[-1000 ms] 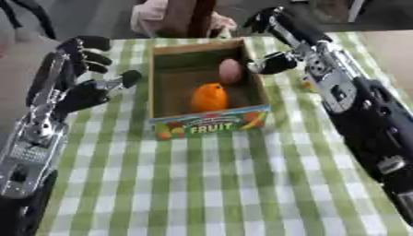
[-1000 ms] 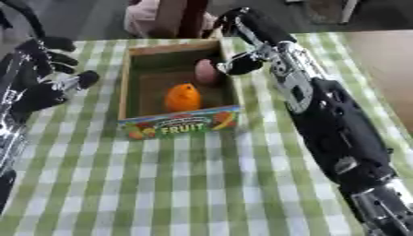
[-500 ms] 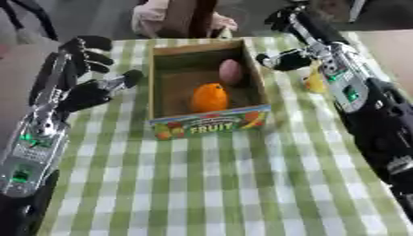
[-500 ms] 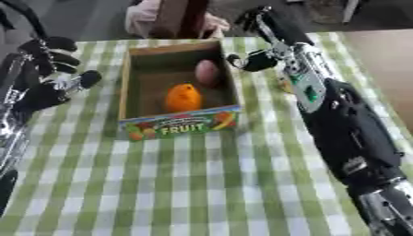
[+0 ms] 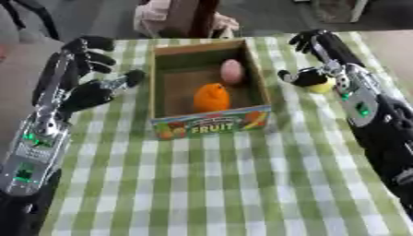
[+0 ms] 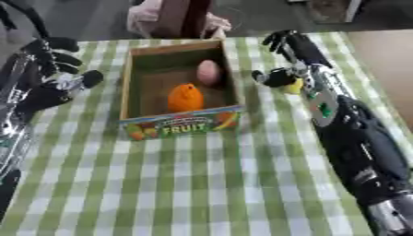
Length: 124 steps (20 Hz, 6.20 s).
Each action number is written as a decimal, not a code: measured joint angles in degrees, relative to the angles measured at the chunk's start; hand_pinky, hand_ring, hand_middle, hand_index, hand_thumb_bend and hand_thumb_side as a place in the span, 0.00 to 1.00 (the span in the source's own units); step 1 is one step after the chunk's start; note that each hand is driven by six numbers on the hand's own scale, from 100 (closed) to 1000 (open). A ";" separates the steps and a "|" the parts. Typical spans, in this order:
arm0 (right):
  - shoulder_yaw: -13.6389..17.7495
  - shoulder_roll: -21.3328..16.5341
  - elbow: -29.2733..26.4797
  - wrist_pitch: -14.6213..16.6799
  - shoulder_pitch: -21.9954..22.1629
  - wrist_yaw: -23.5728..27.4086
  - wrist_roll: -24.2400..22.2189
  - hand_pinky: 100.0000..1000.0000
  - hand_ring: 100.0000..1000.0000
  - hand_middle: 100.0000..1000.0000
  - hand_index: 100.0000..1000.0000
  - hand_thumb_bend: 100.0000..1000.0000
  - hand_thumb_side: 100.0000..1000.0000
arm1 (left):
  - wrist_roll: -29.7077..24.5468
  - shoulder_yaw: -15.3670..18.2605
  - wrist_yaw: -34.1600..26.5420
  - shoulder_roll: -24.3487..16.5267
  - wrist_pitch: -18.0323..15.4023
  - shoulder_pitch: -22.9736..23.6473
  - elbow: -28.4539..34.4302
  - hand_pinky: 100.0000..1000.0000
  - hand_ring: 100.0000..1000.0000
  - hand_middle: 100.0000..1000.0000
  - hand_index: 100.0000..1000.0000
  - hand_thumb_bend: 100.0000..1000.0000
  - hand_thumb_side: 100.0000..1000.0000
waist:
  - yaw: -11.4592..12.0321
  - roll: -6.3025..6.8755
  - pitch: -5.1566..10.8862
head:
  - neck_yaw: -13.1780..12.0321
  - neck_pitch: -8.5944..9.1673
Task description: Pick up objects on the table and place them in the box.
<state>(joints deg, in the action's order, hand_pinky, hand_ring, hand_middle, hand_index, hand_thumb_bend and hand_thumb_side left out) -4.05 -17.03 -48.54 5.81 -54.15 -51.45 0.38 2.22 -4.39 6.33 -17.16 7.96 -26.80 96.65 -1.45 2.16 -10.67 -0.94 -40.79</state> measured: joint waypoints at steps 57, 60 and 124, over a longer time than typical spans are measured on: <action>3.33 -3.17 3.29 -5.05 2.03 -0.97 4.23 0.58 0.56 0.45 0.14 0.05 0.00 | 0.17 0.05 0.00 -0.04 -0.01 0.05 0.00 0.59 0.59 0.62 0.69 0.83 0.27 | -0.49 0.22 0.10 | -0.51 -0.02; 3.27 -3.17 1.25 -4.91 1.80 0.01 4.66 0.58 0.56 0.44 0.14 0.05 0.00 | 0.17 0.05 -0.01 -0.04 -0.01 0.05 0.00 0.59 0.59 0.62 0.69 0.83 0.27 | -0.50 0.22 0.10 | -0.51 -0.03; -4.76 15.22 -0.14 3.56 -4.35 -9.16 -1.57 0.61 0.60 0.54 0.81 0.42 0.17 | -0.93 -0.76 -0.65 0.59 -0.08 -1.24 0.06 0.59 0.59 0.62 0.69 0.83 0.27 | 1.86 1.29 0.05 | 3.29 -0.22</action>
<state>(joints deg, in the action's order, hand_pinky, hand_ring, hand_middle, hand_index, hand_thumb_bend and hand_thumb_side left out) -8.81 -1.81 -48.69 9.36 -58.50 -60.61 -1.19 1.28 -5.15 5.67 -16.57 7.88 -28.04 96.71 0.41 3.45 -10.62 2.36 -41.01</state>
